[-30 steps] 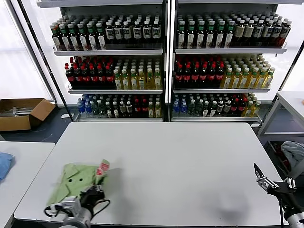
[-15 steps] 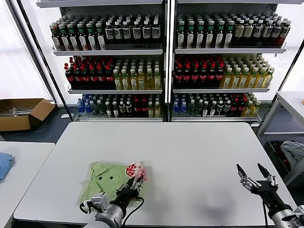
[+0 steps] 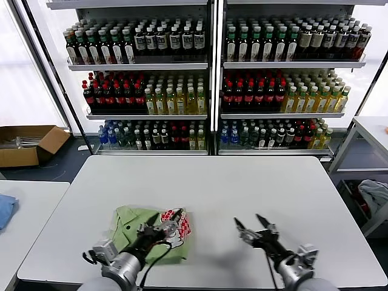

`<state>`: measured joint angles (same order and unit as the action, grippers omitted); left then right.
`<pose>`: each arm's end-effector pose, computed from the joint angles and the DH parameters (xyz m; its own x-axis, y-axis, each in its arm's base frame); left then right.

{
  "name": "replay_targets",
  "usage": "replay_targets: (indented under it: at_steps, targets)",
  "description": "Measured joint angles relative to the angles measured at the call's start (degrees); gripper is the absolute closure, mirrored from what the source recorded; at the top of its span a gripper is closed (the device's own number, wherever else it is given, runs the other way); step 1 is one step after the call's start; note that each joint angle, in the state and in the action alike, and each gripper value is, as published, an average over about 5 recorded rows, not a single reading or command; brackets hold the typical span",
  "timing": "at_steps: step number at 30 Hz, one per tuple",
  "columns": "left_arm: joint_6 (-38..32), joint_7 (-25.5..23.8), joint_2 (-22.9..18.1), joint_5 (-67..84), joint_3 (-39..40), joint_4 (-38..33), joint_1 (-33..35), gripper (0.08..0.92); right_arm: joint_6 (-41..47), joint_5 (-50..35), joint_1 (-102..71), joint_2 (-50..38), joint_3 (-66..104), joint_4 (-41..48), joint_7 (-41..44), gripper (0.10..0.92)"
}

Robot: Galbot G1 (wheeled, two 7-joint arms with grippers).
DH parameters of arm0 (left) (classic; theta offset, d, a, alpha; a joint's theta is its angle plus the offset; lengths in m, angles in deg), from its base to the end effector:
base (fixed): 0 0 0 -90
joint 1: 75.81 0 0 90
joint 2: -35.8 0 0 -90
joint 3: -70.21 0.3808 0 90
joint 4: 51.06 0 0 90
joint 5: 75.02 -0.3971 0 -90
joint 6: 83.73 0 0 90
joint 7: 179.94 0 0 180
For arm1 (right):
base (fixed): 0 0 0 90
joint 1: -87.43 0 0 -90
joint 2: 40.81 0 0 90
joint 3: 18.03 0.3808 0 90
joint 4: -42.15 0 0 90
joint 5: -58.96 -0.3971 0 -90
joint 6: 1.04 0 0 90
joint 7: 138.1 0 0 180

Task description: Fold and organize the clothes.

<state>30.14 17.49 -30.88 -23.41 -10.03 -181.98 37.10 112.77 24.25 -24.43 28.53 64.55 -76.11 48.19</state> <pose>0.2214 0.0011 -0.2358 -0.8955 0.3408 0.2863 0.1719 0.8580 -0.4840 0.2488 -0.0258 -0.3113 -0.8262 -0.4765 0.3005 -0.3672 0.8601 0.3542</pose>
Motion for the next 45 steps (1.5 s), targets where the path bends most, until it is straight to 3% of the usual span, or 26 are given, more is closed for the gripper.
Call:
replay_targets:
  at_steps: [12, 23, 35, 38, 45]
  targets:
    - [-0.5, -2.21, -2.04, -4.29, -6.94, -3.05, 4.13, 0.177, 3.34, -2.8, 8.92, 2.56, -17.51, 7.52, -3.92, 0.211]
    - [-0.74, -3.06, -4.61, -6.71, -8.6, -3.82, 6.95, 0.177, 3.65, -3.8, 11.92, 4.12, -22.48, 10.16, -4.62, 0.501]
    - [-1.85, -3.66, -4.13, -8.63, -11.55, -2.38, 6.44, 0.177, 3.46, -1.86, 12.16, 2.98, -22.24, 9.56, -2.57, 0.845]
    - [-2.08, -3.97, -3.91, -8.88, -12.3, -1.98, 6.36, 0.177, 3.63, -0.97, 11.61, 1.96, -20.86, 8.66, -1.59, 0.885]
    - [-2.39, -4.35, -4.11, -9.2, -13.18, -1.55, 6.31, 0.177, 4.54, 2.03, 8.68, -2.2, -15.11, 5.37, 0.35, 0.886]
